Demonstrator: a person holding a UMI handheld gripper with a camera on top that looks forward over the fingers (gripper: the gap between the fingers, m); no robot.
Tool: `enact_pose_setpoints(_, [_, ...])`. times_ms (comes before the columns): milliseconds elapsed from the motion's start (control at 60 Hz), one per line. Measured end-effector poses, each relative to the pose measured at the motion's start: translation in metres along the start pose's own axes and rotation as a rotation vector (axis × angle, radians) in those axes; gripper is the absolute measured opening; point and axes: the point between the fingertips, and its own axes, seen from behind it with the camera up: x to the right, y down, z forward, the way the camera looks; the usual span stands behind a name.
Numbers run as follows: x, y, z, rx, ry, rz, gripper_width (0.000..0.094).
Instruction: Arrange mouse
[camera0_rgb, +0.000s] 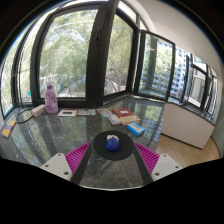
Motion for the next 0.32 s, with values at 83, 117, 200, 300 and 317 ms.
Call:
enact_pose_setpoints(83, [-0.002, 0.005, -0.020, 0.001, 0.000, -0.005, 0.0854])
enact_pose_setpoints(117, [-0.003, 0.006, -0.026, 0.001, -0.004, -0.008, 0.0854])
enact_pose_setpoints(200, [-0.008, 0.006, -0.035, 0.007, -0.008, -0.008, 0.0852])
enact_pose_setpoints(300, [-0.009, 0.001, -0.042, 0.016, -0.007, 0.005, 0.0852])
enact_pose_setpoints(317, [-0.009, 0.001, -0.043, 0.017, -0.006, 0.010, 0.0854])
